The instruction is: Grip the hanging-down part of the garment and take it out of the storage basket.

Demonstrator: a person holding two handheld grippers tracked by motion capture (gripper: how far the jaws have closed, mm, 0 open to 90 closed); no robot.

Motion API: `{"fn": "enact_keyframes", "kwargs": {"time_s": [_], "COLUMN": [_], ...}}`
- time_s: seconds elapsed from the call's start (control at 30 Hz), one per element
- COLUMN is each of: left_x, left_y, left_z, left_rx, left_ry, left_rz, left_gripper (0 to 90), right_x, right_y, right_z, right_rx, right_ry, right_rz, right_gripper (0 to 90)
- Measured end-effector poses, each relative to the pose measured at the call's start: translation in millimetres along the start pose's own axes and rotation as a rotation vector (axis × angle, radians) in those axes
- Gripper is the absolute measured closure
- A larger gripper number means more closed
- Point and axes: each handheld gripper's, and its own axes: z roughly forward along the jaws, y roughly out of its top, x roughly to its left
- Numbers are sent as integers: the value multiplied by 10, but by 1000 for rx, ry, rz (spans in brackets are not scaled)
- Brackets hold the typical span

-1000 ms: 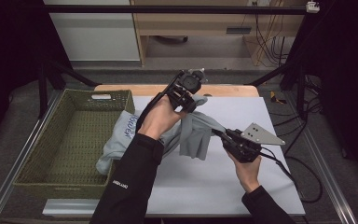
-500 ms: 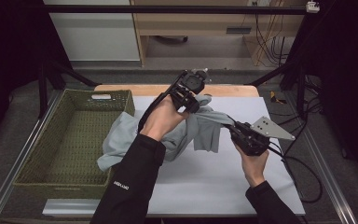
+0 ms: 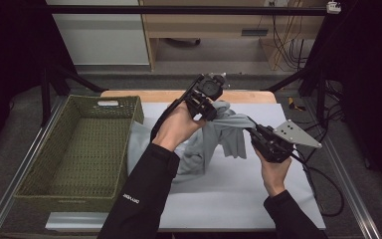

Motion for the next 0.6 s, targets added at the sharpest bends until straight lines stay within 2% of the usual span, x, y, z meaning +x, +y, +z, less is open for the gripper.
{"fn": "enact_keyframes", "kwargs": {"time_s": [0.03,0.13,0.17,0.23,0.27,0.37,0.4,0.43,0.53,0.57,0.6], "left_x": [6,33,41,59,57,57,60,64,99,116,126], "left_y": [-3,-23,-32,-48,-57,-81,-88,-98,-137,-151,-161], "left_z": [3,13,19,40,54,112,126,147,196,205,217], "left_rx": [3,5,-1,4,6,19,23,29,42,43,42], "left_ry": [3,10,14,7,14,20,21,20,24,23,22], "left_rz": [-1,-8,-13,-15,-12,-12,-14,-15,-16,-18,-25], "left_gripper": [820,820,820,820,820,820,820,820,820,820,820], "right_x": [-10,19,19,44,65,107,144,144,189,199,196], "right_y": [-10,-65,-91,-141,-205,-298,-389,-389,-546,-607,-618], "right_z": [10,36,43,48,66,88,109,109,141,137,132], "right_rx": [0,23,29,43,70,98,122,122,150,140,134], "right_ry": [-2,17,30,51,93,114,141,141,175,176,182], "right_rz": [-24,-36,-49,-40,-50,-55,-39,-39,-26,-19,-19], "right_gripper": [876,874,872,868,863,811,739,739,615,471,429]}}
